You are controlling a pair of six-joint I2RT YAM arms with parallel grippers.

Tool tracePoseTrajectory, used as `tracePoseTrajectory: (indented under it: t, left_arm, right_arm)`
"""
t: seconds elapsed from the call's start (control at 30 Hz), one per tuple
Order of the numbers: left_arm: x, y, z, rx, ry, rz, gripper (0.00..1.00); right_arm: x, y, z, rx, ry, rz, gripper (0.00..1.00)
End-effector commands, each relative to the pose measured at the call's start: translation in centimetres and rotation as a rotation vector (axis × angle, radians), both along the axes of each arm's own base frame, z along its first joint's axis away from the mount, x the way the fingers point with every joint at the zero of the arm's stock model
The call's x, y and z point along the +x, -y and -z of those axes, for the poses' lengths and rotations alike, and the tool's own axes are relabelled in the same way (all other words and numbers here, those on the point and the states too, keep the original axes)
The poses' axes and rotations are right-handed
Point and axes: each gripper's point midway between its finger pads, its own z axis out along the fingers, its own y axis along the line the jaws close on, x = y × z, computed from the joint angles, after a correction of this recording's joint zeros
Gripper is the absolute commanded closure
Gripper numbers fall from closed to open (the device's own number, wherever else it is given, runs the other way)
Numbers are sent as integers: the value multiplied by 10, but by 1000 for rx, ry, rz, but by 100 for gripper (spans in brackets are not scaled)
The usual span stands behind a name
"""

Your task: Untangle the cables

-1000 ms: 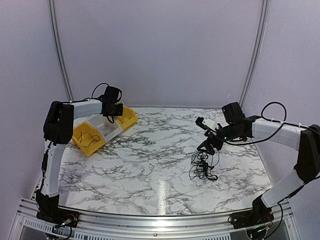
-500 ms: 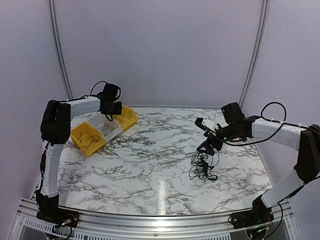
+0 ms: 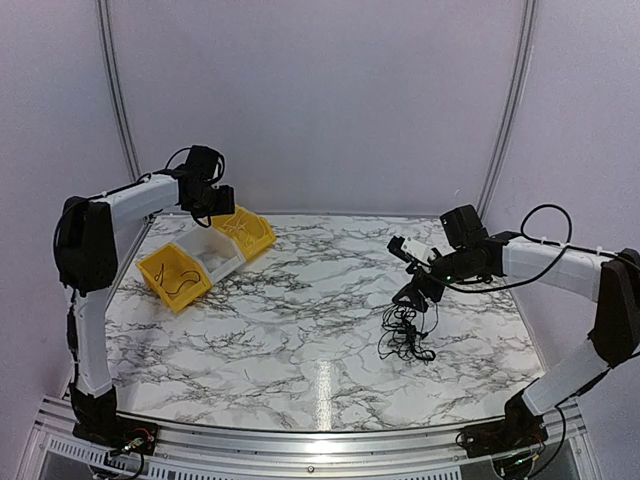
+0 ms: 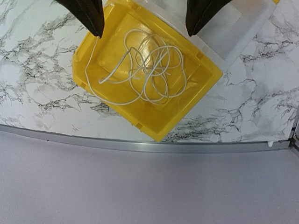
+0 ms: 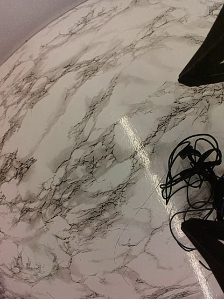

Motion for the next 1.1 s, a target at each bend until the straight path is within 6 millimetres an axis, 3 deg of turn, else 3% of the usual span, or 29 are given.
tracePoseTrajectory:
  t: [0.0,0.07,0.13,0.2,0.3,0.37,0.43,0.57,0.63,0.8,1.07]
  left_arm:
    - [-37,18,-32,-31,3,94,41]
    - [-61,58,-51,-19,68,241,41]
    - [-98,115,-69,13,144,424,41]
    - [-133,153,-74,21,183,544,40]
    - [-190,206,-71,-116,225,715,40]
    - [-228,235,-81,-237,294,804,40]
    - [-265,257,-77,-311,337,861,39]
    - [-318,303,-83,-433,410,911,34]
    - [-333,321,-82,-475,433,899,29]
    - [-344,353,-66,-559,438,871,24]
    - [-304,377,-46,-538,494,708,28]
  right_arm:
    - [-1,-4,-14,2,33,-16,1]
    - [0,-4,-15,4,35,-14,1]
    - [1,-3,-21,4,49,-8,1]
    - [1,-4,-34,20,67,-7,1]
    - [-3,-9,-56,67,91,-25,2]
    - [0,-10,-67,82,106,-19,4]
    - [5,-10,-71,76,109,-4,7]
    - [18,-14,-69,59,81,22,13]
    - [25,-18,-72,54,72,29,15]
    - [41,-24,-77,51,71,60,16]
    - [44,-29,-75,52,50,68,16]
